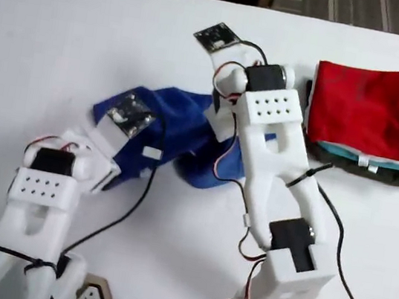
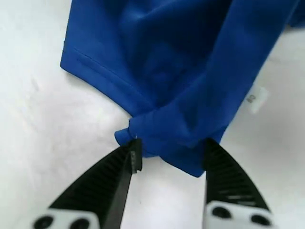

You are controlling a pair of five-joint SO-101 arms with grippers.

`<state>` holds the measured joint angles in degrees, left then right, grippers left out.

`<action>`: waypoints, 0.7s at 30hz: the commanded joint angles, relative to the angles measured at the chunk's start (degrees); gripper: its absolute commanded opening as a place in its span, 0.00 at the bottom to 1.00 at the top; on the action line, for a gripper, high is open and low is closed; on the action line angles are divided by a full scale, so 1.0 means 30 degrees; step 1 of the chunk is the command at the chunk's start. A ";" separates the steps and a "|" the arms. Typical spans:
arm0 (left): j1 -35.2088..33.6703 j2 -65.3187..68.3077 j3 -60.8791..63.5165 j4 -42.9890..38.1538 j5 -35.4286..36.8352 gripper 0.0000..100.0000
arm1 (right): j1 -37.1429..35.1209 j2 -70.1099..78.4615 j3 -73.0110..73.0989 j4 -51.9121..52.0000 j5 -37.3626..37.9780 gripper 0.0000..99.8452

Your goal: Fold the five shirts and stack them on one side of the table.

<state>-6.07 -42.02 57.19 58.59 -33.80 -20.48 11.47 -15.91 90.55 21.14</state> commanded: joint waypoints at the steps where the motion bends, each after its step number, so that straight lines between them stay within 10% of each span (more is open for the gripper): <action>1: 0.0821 -0.0176 -0.0103 0.1319 0.0527 0.23 | 0.0073 -0.0073 -0.0088 -0.0190 -0.0059 0.02; 10: 0.3780 -0.0117 0.0044 0.2579 0.1641 0.23 | 0.0073 -0.0161 -0.0088 -0.0190 -0.0059 0.02; 21: 0.1700 -0.0029 0.4615 -0.4835 -0.0147 0.23 | 0.0073 -0.0161 -0.0088 -0.0161 -0.0029 0.02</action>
<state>1.05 -42.02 69.76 48.66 -33.19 -20.40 11.47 -15.91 90.55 21.14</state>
